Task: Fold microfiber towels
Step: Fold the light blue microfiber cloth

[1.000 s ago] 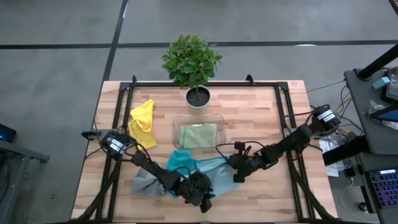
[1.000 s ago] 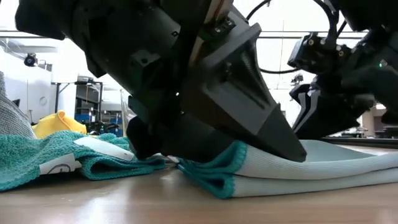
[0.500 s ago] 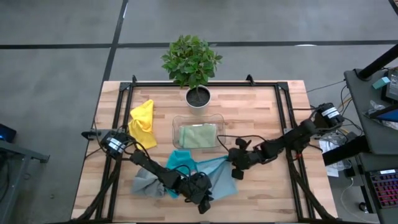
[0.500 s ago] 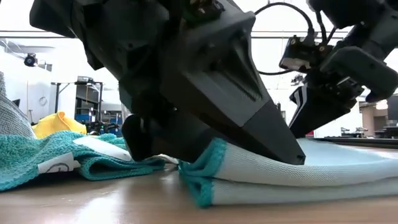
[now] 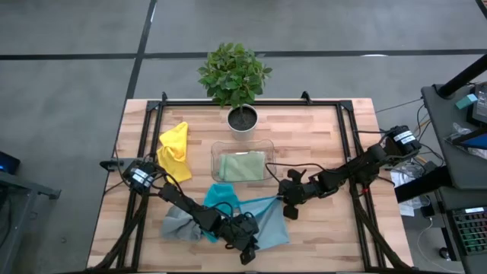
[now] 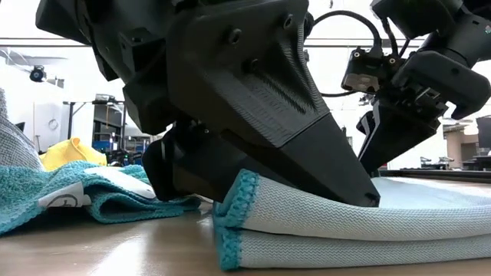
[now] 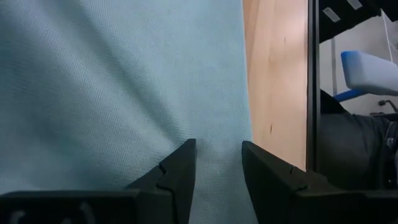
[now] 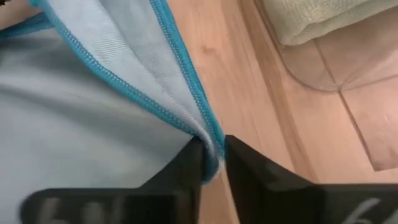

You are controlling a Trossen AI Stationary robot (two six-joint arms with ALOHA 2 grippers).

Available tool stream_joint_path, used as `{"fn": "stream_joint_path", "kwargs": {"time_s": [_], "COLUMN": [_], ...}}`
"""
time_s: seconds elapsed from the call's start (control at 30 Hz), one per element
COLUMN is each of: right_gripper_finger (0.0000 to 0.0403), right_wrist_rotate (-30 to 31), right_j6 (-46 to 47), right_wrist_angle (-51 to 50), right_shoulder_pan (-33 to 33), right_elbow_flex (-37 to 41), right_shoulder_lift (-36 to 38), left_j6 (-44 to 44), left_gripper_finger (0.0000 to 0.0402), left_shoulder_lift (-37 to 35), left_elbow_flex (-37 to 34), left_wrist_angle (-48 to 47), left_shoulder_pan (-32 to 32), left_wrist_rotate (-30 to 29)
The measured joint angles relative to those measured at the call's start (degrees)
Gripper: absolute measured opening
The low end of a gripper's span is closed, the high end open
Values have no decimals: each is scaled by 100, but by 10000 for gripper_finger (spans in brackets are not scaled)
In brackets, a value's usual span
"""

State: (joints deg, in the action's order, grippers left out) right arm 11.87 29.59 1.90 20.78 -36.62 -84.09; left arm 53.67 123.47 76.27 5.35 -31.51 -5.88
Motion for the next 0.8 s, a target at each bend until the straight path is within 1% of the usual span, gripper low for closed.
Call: {"fn": "stream_joint_path", "kwargs": {"time_s": [0.2, 0.37, 0.5, 0.6, 0.7, 0.8], "right_gripper_finger": [147, 182, 189, 185, 178, 173], "right_wrist_rotate": [-29, -27, -26, -22, -29, -28], "right_j6": [41, 29, 4, 40, 68, 210], "right_wrist_angle": [-59, -303, -479, -669, -654, -621], "right_shoulder_pan": [-51, -59, -54, 35, 177, 304], "right_elbow_flex": [0, 0, 2, 18, 35, 38], "right_shoulder_lift": [76, 363, 644, 847, 994, 1004], "left_j6": [-168, -355, -454, -469, -607, -617], "left_gripper_finger": [118, 118, 118, 118, 118, 118], "left_shoulder_lift": [-143, -453, -701, -718, -721, -727], "left_elbow_flex": [11, 0, -1, -2, -2, -44], "left_wrist_angle": [-125, -437, -747, -847, -847, -1076], "left_shoulder_pan": [-10, -17, -8, 7, 19, 43], "left_wrist_rotate": [74, 82, -31, -282, -640, -1255]}}
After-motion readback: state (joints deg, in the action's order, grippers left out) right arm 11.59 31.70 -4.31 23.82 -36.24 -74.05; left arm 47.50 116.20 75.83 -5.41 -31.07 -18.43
